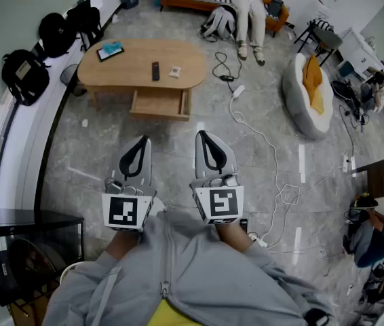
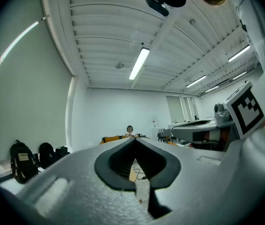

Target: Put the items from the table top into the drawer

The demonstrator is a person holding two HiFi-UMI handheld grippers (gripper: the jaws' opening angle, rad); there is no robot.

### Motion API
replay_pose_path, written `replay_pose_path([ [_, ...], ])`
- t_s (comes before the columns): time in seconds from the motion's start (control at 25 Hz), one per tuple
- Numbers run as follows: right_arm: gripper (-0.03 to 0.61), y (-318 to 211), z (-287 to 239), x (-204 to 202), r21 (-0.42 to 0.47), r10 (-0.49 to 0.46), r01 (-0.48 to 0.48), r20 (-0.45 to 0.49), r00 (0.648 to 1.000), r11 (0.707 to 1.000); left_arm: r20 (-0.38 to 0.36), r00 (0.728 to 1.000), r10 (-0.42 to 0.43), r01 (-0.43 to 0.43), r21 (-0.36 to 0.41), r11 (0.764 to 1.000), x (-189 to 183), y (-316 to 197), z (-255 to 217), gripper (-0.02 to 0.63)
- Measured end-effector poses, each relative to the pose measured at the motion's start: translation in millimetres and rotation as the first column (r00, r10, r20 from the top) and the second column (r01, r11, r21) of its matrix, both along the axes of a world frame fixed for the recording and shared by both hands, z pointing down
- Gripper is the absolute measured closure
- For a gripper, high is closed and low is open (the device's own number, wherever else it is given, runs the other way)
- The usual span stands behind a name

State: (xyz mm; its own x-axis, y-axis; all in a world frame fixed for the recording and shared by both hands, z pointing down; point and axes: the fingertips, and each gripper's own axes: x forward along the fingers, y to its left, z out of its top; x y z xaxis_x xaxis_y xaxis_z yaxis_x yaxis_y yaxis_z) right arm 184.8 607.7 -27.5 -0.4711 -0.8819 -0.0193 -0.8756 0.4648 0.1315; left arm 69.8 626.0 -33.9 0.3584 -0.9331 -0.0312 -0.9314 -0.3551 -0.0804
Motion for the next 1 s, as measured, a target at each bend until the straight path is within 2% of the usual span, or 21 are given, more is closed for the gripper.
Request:
replay_pose_path([
  [0.44,0.580,-40.4,11.2,-18.5,-0.021,-0.015,0.015,0.022,1.000,1.000,-0.021,1.000,0.013,-0.013,-0.023,1.000,-13.9,-43.7,17.2,0.614],
  [1.0,0.580,-200.3,12.8,-89.1,-0.015,0.004,-0.004,0.008,1.000,1.000,-0.023,0.998,0.050,-0.051,-0.028,0.998,-88.0,-211.6,27.3,0.614],
])
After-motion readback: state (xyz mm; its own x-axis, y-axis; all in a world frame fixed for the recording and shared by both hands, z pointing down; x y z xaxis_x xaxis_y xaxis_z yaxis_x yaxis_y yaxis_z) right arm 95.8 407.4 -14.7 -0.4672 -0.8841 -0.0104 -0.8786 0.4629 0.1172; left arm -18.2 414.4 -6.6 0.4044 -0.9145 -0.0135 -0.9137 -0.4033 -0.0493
